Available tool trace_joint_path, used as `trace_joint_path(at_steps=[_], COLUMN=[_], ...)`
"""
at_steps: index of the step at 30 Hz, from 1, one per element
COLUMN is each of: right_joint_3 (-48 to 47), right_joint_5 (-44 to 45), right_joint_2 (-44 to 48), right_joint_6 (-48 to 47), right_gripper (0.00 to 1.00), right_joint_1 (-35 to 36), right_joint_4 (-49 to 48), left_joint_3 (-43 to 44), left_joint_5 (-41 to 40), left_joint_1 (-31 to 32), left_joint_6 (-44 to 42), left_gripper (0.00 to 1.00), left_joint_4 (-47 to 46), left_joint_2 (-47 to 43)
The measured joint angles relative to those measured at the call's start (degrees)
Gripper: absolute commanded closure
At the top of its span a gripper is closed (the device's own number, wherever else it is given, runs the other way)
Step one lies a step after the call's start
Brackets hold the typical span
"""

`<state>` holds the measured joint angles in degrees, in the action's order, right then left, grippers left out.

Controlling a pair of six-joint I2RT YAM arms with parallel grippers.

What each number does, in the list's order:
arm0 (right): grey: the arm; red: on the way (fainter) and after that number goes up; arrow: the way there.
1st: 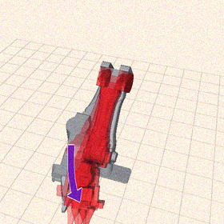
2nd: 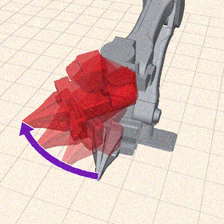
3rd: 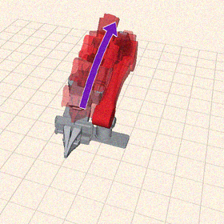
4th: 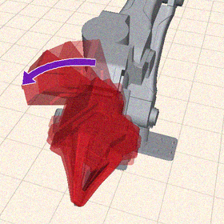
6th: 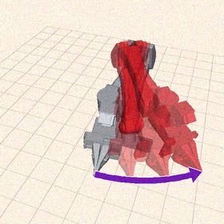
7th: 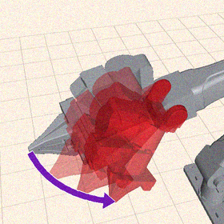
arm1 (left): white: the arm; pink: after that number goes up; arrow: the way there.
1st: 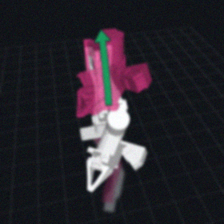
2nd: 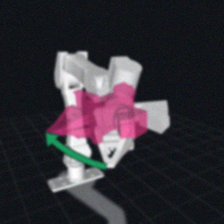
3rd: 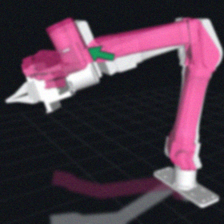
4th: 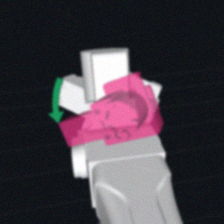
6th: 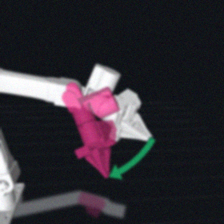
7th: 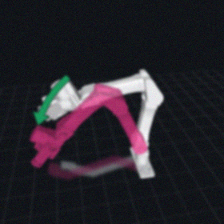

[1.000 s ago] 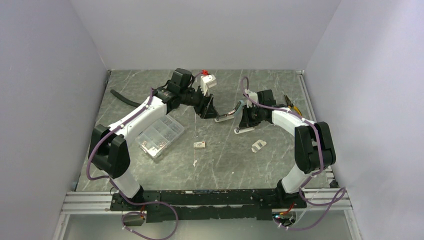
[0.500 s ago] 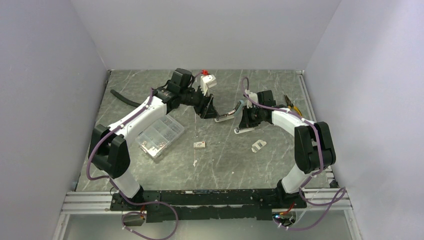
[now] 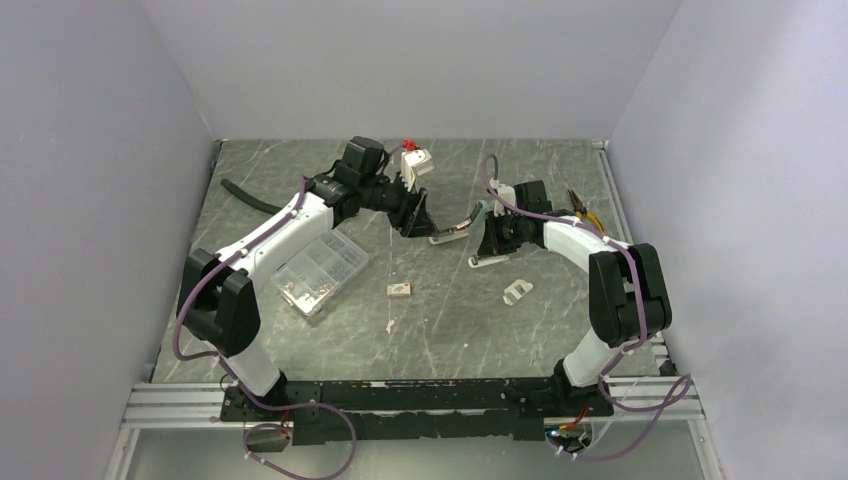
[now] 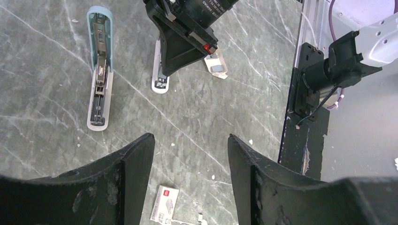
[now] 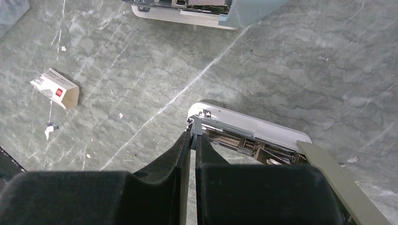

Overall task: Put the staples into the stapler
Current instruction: Install the staple into the stapler.

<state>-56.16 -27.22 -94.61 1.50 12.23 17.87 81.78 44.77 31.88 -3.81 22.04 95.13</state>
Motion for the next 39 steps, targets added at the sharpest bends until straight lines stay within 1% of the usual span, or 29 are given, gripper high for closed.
trace_joint_path(at_steps=[39], right_joint_3=[0.76], right_joint_5=[1.4], right_joint_2=[-0.24], right_joint_6=[-0.04], right_gripper=[1.0], right_joint_1=[0.26], right_joint_4=[-1.31], left_joint_3=[0.0], left_joint_5=[0.0], left_joint_1=[0.0], left_joint_6=[-0.02], left_gripper=[0.36], left_joint_4=[0.0], left_joint_2=[0.0])
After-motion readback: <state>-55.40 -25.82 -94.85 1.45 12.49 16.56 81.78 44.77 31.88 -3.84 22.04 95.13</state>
